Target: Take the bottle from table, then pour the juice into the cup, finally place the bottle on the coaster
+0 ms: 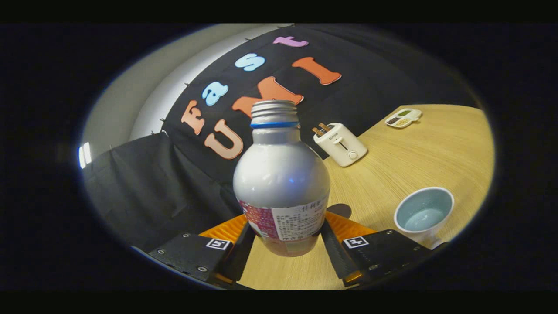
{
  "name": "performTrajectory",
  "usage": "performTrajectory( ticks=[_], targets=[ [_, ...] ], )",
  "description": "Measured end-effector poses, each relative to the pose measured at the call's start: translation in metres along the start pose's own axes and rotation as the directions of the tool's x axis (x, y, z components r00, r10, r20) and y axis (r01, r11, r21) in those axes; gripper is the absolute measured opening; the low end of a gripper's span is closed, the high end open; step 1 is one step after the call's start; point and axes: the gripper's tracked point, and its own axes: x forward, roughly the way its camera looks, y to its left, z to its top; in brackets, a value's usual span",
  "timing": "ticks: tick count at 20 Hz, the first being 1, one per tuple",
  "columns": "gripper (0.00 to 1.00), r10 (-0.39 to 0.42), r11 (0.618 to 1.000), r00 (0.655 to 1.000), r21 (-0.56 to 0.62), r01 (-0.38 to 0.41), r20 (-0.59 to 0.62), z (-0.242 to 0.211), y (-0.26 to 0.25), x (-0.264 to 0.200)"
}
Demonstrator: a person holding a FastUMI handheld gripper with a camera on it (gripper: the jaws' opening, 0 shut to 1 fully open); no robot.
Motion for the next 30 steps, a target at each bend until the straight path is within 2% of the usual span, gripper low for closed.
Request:
performTrajectory(
  ticks=[5,11,16,21,24,30],
  targets=[
    [0.79,-0.077,0.970,0.996,-0.228,0.083,0.036,0.004,-0.003,0.036],
    [0.79,-0.144,0.911,0.989,-0.386,0.143,0.026,-0.010,-0.020,0.082],
    [0.79,-0.189,0.905,0.982,-0.393,0.165,-0.021,-0.025,-0.043,0.115],
    [0.79,-0.237,0.880,0.971,-0.429,0.203,-0.027,-0.035,-0.062,0.134],
    [0.79,-0.239,0.882,0.970,-0.426,0.200,-0.040,-0.041,-0.064,0.142],
    [0.80,-0.241,0.856,0.970,-0.475,0.204,-0.017,-0.042,-0.065,0.145]
  ],
)
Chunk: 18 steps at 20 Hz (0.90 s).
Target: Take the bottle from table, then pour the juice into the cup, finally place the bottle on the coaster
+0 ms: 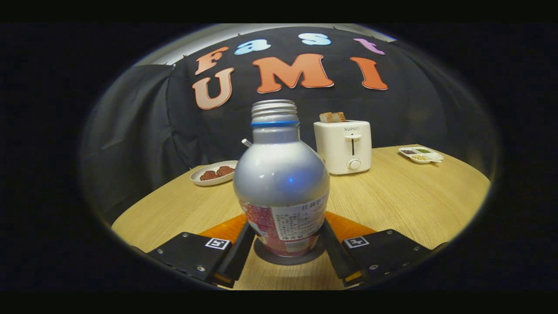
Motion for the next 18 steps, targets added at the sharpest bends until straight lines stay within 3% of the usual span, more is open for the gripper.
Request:
performTrajectory(
  ticks=[9,18],
  targets=[
    [0.96,-0.004,0.999,1.000,-0.034,0.005,0.020,0.020,0.003,-0.048],
    [0.97,0.033,0.998,0.990,-0.056,-0.026,0.138,0.072,-0.003,-0.145]
  ],
)
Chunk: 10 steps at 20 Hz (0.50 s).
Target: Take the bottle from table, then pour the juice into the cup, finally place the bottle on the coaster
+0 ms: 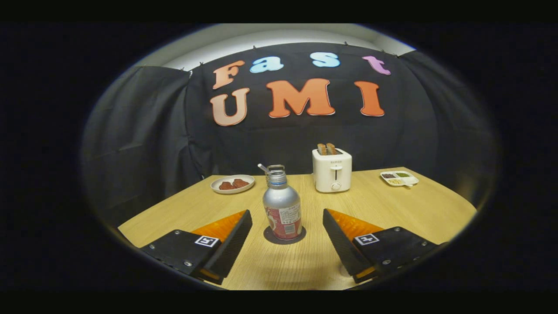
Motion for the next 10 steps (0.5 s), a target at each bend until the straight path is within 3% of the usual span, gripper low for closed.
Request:
performTrajectory(
  ticks=[10],
  targets=[
    [0.97,0.078,0.997,0.976,-0.034,-0.072,0.203,0.073,0.009,-0.108]
  ],
)
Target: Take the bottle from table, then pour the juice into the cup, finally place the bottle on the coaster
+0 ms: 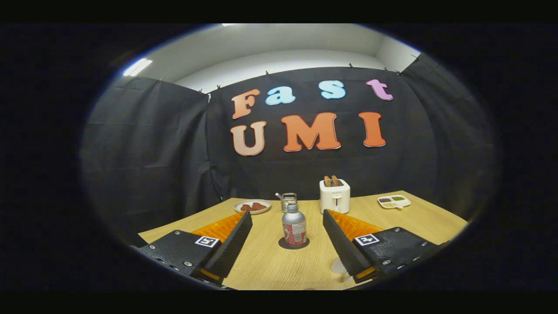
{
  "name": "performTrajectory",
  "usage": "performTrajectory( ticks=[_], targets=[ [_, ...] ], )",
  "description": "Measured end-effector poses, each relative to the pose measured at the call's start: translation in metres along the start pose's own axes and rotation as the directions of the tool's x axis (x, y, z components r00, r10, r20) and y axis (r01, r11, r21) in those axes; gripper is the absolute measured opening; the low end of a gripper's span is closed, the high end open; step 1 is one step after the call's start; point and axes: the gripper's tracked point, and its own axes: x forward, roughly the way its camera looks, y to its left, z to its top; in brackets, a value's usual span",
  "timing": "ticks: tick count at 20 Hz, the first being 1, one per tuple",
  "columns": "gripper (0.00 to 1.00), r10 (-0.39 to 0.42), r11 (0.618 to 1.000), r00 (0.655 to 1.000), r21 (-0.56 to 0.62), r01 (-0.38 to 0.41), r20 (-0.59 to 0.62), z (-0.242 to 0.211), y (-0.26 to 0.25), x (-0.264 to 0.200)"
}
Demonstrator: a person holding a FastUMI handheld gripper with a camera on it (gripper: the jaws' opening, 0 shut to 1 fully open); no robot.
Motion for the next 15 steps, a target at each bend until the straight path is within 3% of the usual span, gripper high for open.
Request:
performTrajectory(
  ticks=[5,15],
  targets=[
    [0.97,0.002,1.000,0.999,0.012,-0.002,0.037,0.013,-0.005,-0.039],
    [0.97,-0.089,0.996,0.989,0.008,0.088,0.115,0.035,-0.038,-0.085]
  ],
)
